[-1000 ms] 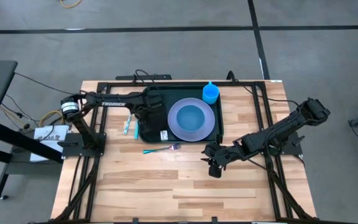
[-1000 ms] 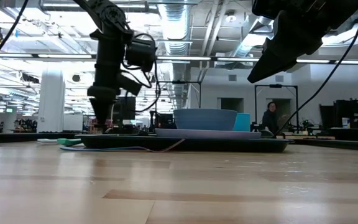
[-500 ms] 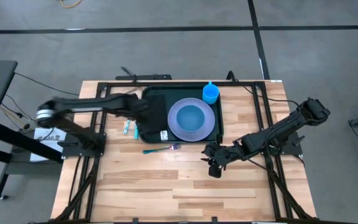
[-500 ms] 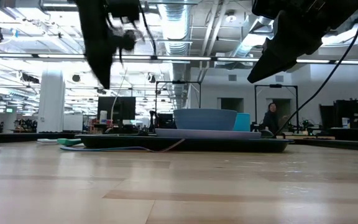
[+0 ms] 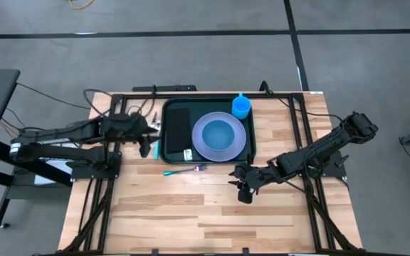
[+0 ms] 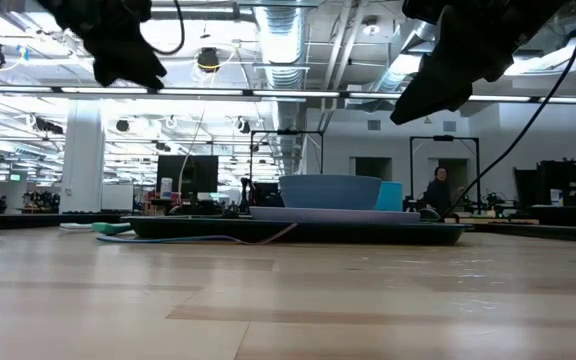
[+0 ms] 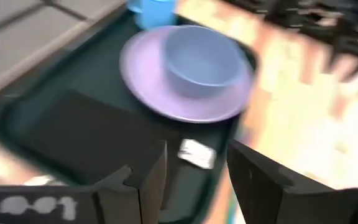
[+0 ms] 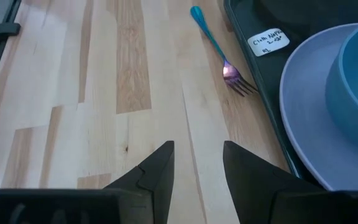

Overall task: Set up tray
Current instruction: Put the blue fork on the black napkin

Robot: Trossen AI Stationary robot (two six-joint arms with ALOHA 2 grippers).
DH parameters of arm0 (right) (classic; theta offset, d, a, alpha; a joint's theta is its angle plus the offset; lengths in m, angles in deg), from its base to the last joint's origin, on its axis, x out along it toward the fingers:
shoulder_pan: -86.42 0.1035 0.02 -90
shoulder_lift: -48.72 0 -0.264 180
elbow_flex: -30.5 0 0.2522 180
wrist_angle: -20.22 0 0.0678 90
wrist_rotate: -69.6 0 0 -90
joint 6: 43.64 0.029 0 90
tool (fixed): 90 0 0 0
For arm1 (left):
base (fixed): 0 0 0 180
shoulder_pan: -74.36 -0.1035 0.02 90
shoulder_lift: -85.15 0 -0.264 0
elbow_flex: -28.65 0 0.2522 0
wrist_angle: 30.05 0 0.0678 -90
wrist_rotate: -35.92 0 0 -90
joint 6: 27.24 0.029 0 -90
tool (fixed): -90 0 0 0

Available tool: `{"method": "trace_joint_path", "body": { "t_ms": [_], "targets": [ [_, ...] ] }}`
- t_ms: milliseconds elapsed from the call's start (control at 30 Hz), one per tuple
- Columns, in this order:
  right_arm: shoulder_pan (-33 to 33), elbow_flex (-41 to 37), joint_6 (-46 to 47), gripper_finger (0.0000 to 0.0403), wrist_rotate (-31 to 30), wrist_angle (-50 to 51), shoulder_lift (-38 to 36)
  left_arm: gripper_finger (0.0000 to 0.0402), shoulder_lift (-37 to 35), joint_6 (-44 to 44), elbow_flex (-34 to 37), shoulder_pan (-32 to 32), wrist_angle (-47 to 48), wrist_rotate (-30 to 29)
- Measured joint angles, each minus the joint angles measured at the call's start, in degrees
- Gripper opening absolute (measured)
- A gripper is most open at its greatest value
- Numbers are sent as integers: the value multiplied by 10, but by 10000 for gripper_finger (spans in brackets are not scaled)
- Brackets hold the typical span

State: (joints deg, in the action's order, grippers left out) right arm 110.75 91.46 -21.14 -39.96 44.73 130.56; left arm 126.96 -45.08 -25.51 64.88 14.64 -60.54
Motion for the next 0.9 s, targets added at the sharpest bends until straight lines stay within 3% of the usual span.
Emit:
{"method": "trace_joint_path", "body": {
  "t_ms": [167,300,600,900],
  "targets": [
    [-4,0,-3,129,0,-2,0,154,-2,-6,79,22,-138,96],
    [-5,0,-4,129,0,-3,0,154,29,0,103,51,-204,123],
    [-5,0,-6,129,0,-1,0,154,177,28,102,130,-221,72],
    [-5,0,-6,129,0,9,0,155,311,42,102,148,-237,2]
  ]
}}
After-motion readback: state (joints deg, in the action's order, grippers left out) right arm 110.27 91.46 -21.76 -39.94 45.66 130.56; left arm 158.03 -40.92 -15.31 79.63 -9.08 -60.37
